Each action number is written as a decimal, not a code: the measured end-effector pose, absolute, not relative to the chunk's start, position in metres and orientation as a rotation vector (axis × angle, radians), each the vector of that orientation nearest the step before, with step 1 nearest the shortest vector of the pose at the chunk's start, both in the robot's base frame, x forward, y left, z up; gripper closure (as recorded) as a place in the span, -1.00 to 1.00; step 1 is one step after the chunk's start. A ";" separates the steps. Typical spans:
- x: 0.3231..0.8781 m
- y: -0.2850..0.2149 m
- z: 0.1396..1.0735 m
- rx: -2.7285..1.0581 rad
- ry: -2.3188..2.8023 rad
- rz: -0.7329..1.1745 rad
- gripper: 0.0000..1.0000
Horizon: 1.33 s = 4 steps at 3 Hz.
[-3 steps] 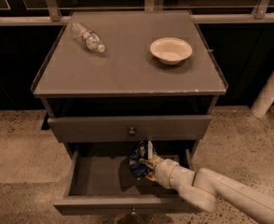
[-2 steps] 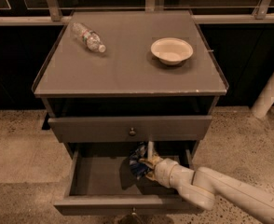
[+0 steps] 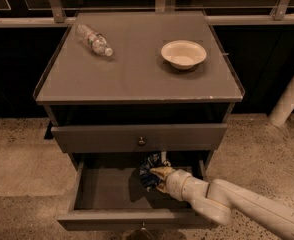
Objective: Place blue chip bag into middle drawer
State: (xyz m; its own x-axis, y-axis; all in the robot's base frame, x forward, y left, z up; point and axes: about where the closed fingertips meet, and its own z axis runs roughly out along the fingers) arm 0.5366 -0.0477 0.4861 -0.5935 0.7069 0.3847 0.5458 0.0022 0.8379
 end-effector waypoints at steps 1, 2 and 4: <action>0.537 -0.048 0.486 1.336 2.114 1.648 0.16; 0.537 -0.048 0.486 1.336 2.114 1.648 -0.30; 0.537 -0.048 0.486 1.335 2.114 1.648 -1.00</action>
Offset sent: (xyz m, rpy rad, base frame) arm 0.0000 0.0000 0.0000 0.0000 0.0000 0.0000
